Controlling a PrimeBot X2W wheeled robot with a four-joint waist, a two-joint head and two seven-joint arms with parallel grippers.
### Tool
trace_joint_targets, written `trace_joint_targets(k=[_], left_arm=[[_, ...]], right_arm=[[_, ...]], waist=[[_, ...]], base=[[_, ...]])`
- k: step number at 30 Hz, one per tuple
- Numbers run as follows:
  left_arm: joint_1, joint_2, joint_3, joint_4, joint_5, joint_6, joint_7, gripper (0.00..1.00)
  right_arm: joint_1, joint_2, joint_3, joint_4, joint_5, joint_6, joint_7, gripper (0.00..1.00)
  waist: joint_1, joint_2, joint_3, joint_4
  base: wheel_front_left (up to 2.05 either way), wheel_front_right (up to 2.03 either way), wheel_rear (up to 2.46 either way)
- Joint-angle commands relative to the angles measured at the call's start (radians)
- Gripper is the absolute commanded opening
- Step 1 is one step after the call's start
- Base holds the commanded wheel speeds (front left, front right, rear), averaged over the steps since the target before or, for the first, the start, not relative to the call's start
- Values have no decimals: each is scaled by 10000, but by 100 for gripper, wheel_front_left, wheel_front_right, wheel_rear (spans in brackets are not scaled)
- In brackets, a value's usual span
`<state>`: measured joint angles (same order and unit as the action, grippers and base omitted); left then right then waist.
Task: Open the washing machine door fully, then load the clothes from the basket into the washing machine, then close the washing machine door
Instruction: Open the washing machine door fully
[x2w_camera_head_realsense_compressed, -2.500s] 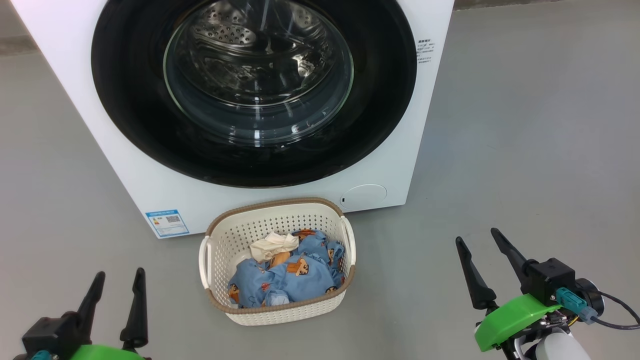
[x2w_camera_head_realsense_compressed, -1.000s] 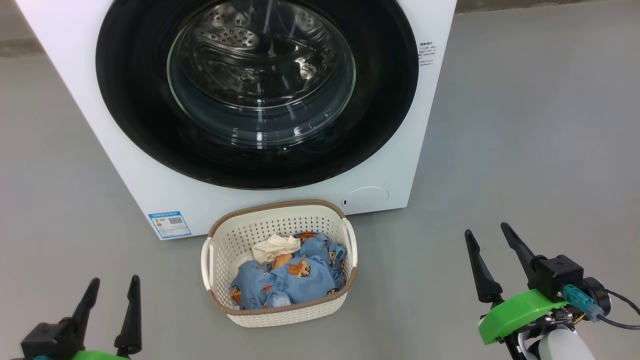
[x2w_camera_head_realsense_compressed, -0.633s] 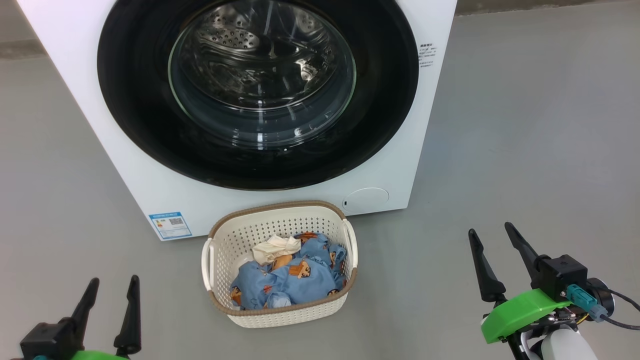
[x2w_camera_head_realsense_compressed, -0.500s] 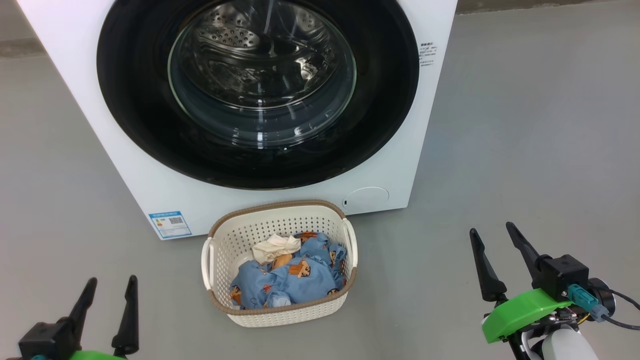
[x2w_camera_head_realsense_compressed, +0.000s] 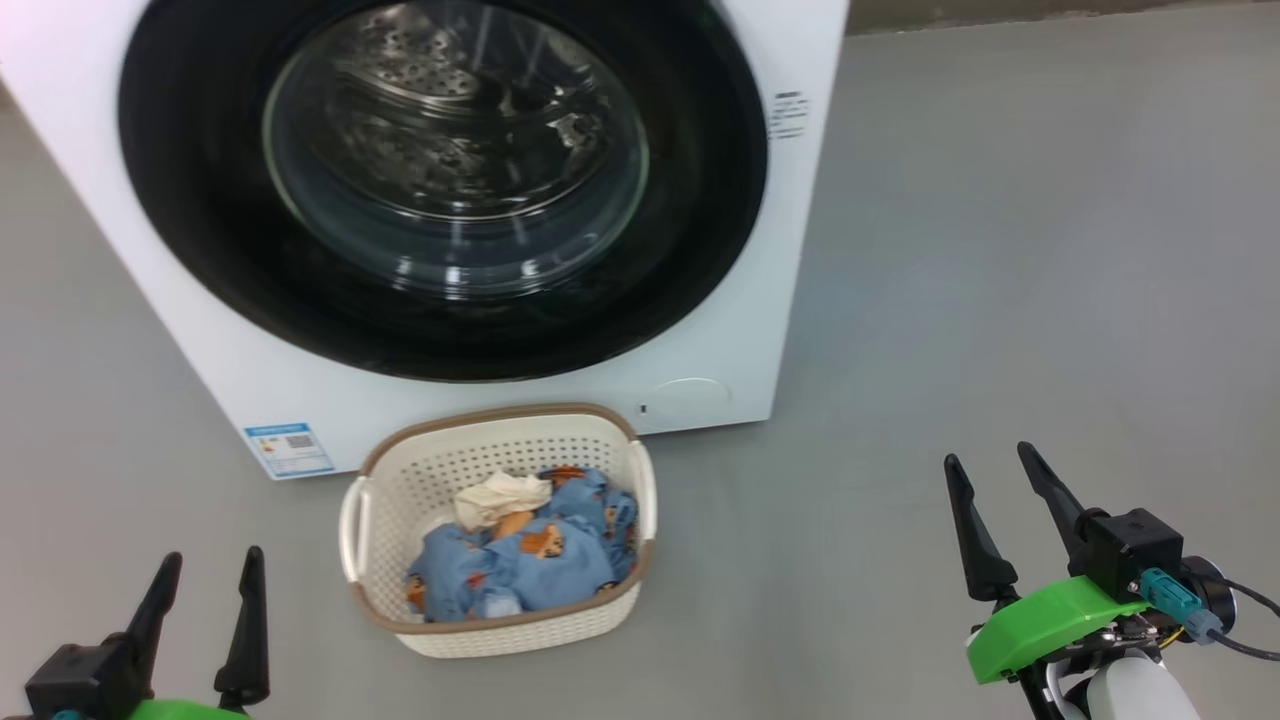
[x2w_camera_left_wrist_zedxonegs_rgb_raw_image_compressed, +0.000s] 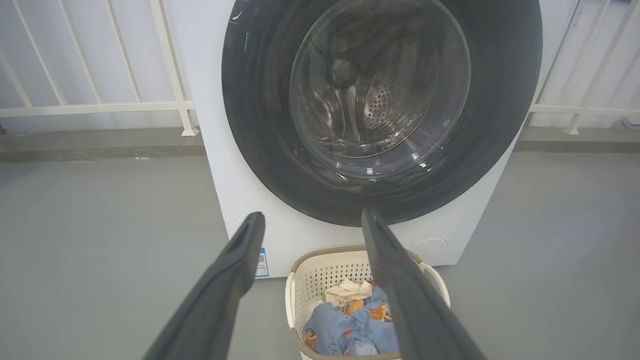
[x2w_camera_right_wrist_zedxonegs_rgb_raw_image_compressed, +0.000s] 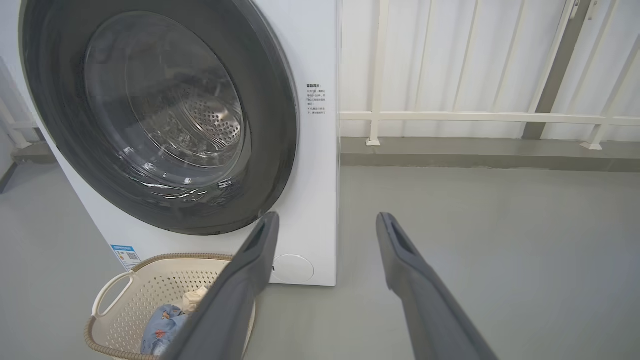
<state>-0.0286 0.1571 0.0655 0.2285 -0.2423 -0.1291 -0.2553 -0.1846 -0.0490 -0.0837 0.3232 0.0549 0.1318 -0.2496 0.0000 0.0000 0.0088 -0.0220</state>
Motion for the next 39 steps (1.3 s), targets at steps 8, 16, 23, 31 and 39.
trace_joint_targets(k=[8,16,23,31,39], left_arm=[[-432,-37,683,-517,161,-16,-65,100],[-323,-83,574,-830,466,-16,-65,100],[-194,-79,418,-1052,488,-16,-65,100],[-186,-65,339,-1127,475,-16,-65,100],[-131,-132,369,-1156,500,-16,-65,100]], right_arm=[[-119,-14,125,-387,29,-11,-122,100],[-167,-13,181,-526,143,-11,-122,100],[-156,-13,216,-620,191,-11,-122,100],[-145,-13,227,-641,246,-11,-122,100],[-185,-13,241,-598,273,-11,-122,100]], waist=[[0,0,73,21],[0,0,183,20],[0,0,209,38],[0,0,226,62],[0,0,197,100]], base=[[118,118,-235],[65,65,-131],[8,8,-17],[0,0,0],[0,0,0]])
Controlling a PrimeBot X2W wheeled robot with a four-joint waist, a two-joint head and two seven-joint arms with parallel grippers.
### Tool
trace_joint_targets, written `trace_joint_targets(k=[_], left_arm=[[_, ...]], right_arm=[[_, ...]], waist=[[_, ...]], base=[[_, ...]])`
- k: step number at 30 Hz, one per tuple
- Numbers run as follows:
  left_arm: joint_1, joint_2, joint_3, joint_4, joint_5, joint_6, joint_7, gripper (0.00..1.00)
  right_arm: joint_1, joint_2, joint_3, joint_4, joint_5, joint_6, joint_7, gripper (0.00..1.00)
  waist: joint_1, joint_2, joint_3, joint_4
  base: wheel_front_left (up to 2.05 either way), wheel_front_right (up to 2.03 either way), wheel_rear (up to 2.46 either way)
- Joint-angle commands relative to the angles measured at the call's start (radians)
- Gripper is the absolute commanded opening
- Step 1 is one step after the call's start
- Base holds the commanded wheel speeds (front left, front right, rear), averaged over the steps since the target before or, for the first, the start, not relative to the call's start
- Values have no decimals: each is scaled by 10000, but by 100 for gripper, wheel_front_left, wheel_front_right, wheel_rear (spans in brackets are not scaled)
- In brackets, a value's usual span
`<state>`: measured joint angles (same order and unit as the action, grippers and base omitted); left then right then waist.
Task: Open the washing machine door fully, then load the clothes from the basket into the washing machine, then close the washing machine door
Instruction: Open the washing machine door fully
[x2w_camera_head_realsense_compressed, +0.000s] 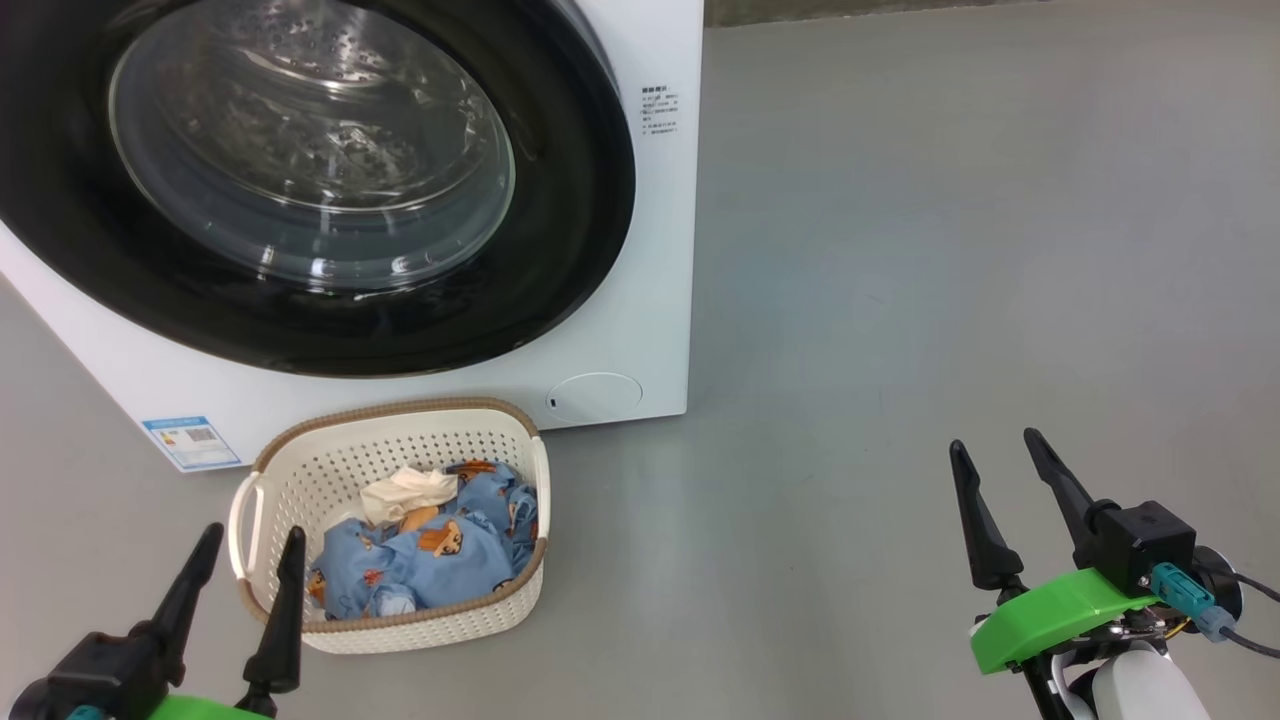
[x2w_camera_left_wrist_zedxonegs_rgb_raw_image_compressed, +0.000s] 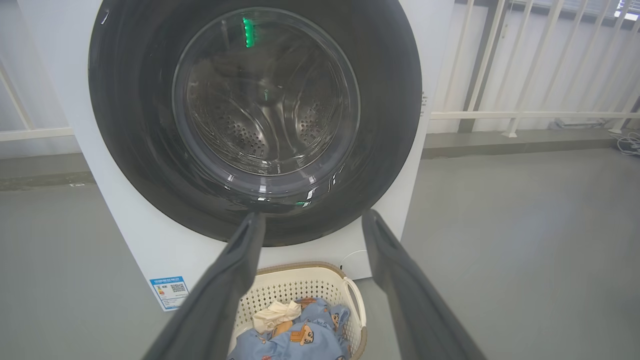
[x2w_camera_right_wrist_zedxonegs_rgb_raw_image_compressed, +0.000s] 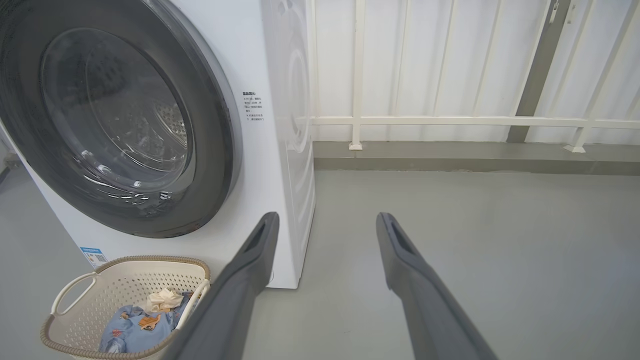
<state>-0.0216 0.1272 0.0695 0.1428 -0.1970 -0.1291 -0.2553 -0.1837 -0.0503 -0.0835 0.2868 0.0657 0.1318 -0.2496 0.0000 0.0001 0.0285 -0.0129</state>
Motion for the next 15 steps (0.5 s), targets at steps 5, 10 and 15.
trace_joint_targets(k=[5,10,15], left_arm=[[-181,129,344,-343,65,-16,-65,100],[-171,119,329,-379,60,-16,-65,100],[-183,143,295,-447,51,-16,-65,100]], right_arm=[[-270,1,251,-190,250,-11,-122,100],[-489,1,215,-210,297,-11,-122,100],[-835,1,109,-202,743,-11,-122,100]], waist=[[0,-1,14,34],[0,-1,76,98],[0,-1,179,173]], base=[[0,0,0],[0,0,0],[0,0,0]])
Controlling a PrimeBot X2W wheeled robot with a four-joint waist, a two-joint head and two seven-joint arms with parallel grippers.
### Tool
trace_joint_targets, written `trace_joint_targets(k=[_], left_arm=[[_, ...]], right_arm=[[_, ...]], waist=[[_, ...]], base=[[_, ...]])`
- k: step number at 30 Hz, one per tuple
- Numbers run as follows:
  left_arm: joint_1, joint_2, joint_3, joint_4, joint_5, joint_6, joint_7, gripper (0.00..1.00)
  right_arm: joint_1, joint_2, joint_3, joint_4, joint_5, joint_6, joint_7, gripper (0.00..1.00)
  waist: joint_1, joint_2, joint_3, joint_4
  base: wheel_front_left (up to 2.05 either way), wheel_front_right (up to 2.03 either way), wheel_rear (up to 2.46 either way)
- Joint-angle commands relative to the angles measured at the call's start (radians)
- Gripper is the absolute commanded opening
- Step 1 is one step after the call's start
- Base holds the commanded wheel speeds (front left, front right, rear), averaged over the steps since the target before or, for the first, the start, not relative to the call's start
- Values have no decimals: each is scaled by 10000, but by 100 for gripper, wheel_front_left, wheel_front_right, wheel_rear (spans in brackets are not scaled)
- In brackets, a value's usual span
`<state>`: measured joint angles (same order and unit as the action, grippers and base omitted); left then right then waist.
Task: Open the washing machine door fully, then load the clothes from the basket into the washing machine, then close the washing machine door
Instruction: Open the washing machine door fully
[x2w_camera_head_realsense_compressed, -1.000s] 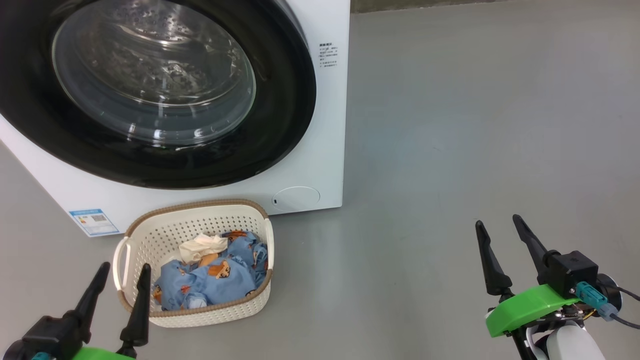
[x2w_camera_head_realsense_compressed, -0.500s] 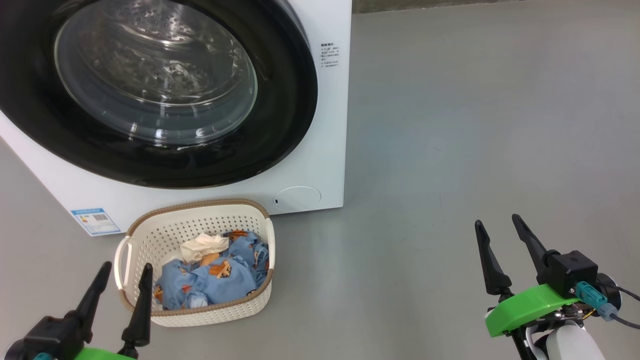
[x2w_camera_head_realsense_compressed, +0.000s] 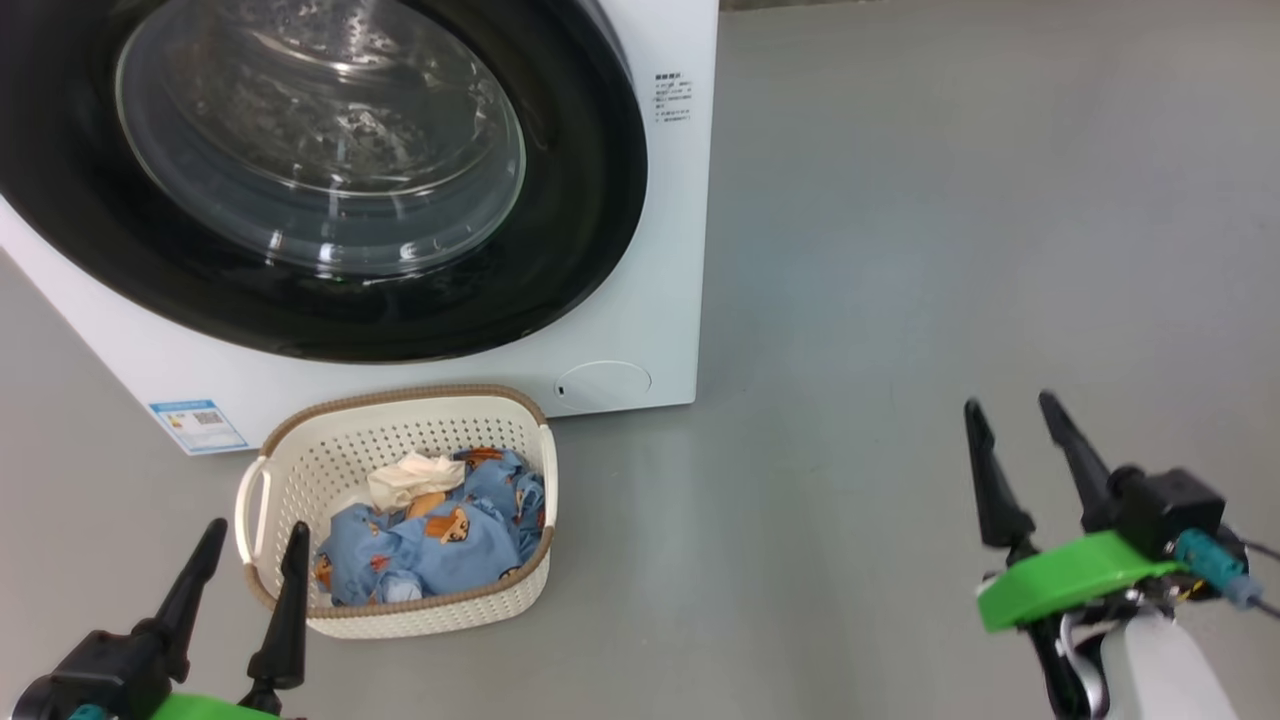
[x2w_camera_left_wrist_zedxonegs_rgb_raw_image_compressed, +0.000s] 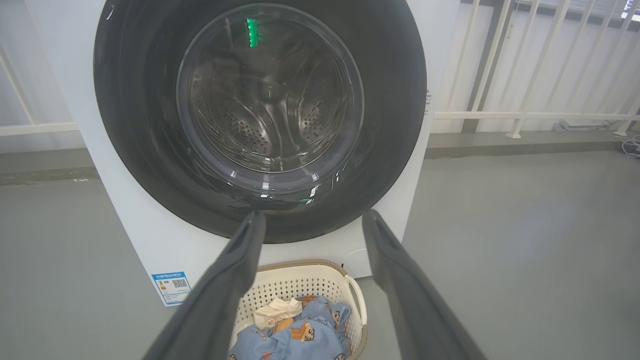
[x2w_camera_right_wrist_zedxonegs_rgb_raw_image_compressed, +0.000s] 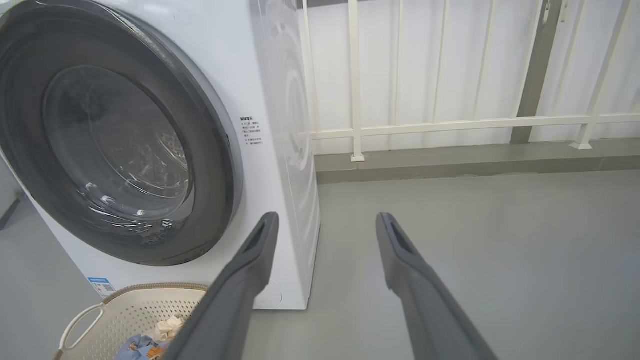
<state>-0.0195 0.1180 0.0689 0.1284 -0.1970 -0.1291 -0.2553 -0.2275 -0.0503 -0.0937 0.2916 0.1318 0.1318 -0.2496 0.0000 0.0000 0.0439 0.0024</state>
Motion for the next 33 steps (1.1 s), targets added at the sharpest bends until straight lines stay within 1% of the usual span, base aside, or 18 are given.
trace_joint_targets(k=[1,8,15,22,24,25,26,27,29,30,33], left_arm=[[-204,231,285,-322,49,-16,-65,100],[-225,195,196,-368,-42,-16,-65,100],[-411,241,46,-241,-223,-16,-65,100],[-619,312,-44,-179,-376,-16,-65,100],[-703,347,-45,-128,-444,-16,-65,100],[-755,367,-41,-112,-475,-16,-65,100],[-803,388,-40,-101,-506,-16,-65,100],[-849,409,-46,-89,-531,-16,-65,100],[-906,417,-67,-96,-549,-16,-65,100],[-930,422,-86,-104,-552,-16,-65,100],[-1000,446,-142,-114,-569,-16,-65,100]], right_arm=[[-493,1,195,-246,198,-11,-122,100],[-1510,1,85,-134,1621,-11,-122,100],[-2746,1,-207,141,2798,-11,-122,100],[-3918,1,-675,740,4736,-11,-122,100],[-4245,1,-896,1046,5600,-11,-122,100],[-4417,1,-965,1237,6058,-11,-122,96],[-4586,1,-1031,1414,6418,-11,-122,74],[-4756,1,-1080,1600,6782,-11,-122,49],[-5068,1,-1121,1965,7434,-11,-122,11],[-5223,1,-1136,2138,7715,-11,-112,0],[-5658,1,-1136,2607,8369,-11,74,0]], waist=[[0,0,51,37],[0,0,344,128],[0,0,667,360],[0,0,1123,561],[0,0,1278,603],[0,0,1350,630],[0,0,1411,654],[0,0,1469,680],[0,0,1563,730],[0,0,1607,758],[0,0,1704,830]], base=[[0,0,0],[0,0,0],[0,0,0],[0,0,0],[0,0,0],[0,0,0],[0,0,0],[0,0,0],[0,0,0],[0,0,0],[0,0,0]])
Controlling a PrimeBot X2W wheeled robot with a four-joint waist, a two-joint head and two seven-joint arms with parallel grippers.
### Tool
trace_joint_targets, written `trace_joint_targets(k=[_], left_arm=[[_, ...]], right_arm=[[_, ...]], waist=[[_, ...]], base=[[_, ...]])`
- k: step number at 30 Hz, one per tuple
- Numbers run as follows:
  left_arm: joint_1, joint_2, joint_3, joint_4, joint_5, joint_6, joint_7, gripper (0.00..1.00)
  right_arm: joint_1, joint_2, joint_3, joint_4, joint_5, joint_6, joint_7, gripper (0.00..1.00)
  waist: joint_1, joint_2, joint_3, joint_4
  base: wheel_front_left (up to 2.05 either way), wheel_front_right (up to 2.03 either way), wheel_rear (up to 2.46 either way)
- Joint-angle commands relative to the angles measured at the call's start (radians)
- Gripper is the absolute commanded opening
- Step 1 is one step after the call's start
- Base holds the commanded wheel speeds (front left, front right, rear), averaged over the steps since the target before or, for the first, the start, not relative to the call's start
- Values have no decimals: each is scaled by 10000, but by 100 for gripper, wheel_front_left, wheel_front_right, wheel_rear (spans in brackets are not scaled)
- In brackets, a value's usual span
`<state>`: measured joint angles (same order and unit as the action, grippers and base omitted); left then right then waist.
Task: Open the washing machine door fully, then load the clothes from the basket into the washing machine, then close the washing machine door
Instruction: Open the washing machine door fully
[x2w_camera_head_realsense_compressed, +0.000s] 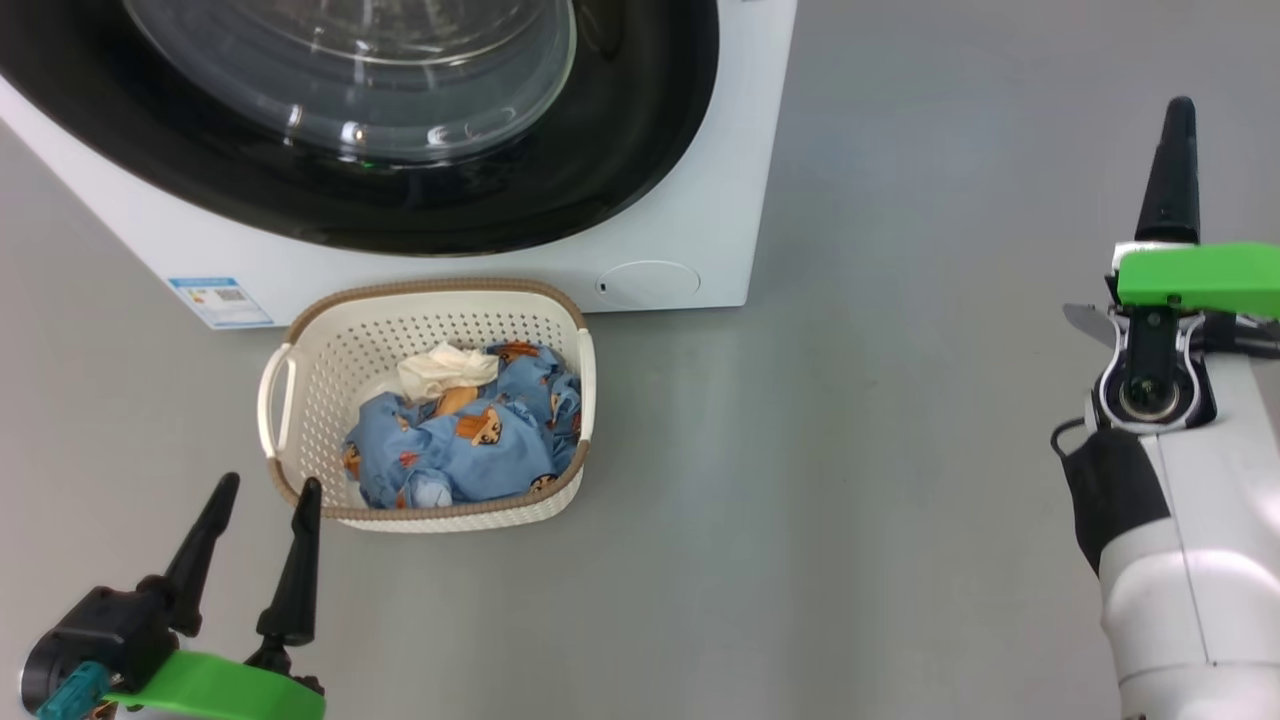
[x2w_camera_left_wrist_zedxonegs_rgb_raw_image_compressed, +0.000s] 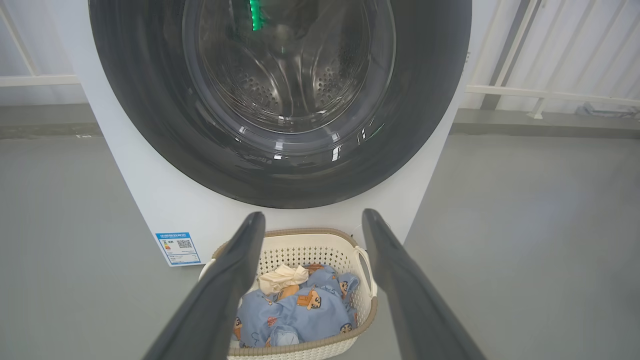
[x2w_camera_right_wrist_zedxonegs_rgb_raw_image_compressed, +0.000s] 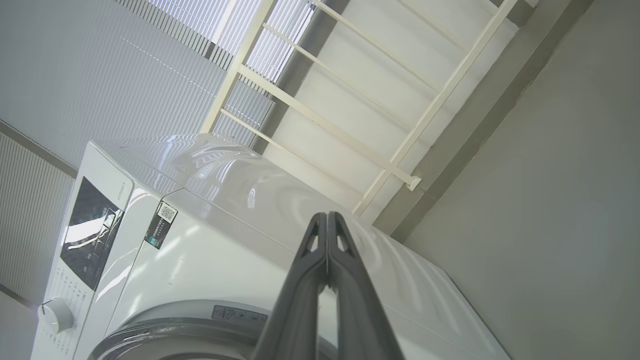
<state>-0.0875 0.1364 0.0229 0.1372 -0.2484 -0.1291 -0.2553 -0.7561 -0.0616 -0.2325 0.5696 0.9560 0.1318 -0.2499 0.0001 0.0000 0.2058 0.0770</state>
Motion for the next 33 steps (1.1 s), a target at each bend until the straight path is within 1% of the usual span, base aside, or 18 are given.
trace_joint_targets(k=[1,3,8,19,23,25,28,33], left_arm=[[-320,261,318,-203,-55,-16,-65,100],[-359,274,284,-211,-62,-16,-65,100],[-439,268,189,-220,-69,-16,-65,100],[-736,131,51,-264,-197,-16,-65,100],[-867,100,-39,-319,-228,-16,-65,100],[-980,67,-129,-369,-253,-16,-65,100],[-1103,7,-242,-417,-278,-16,-65,100],[-1452,-52,-440,-425,-431,-16,-65,100]], right_arm=[[-371,114,253,-174,127,-11,78,0],[-661,114,242,139,483,-11,340,0],[-1477,111,119,935,933,-11,1249,0],[-3424,-7,-294,2272,1599,-11,3957,0],[-4137,-139,-335,2666,1528,-11,4767,0],[-4688,-142,-376,2935,1521,-11,5386,0],[-5246,-139,-432,3219,1473,-11,5909,0],[-6158,-121,-413,3765,1013,-11,6120,0]], waist=[[-1,0,86,83],[-1,0,149,129],[-1,0,354,221],[-1,0,960,462],[-1,0,1220,575],[-1,0,1442,668],[-1,0,1686,772],[-1,0,2109,970]], base=[[0,0,0],[0,0,0],[0,0,0],[0,0,0],[0,0,0],[0,0,0],[0,0,0],[0,0,0]])
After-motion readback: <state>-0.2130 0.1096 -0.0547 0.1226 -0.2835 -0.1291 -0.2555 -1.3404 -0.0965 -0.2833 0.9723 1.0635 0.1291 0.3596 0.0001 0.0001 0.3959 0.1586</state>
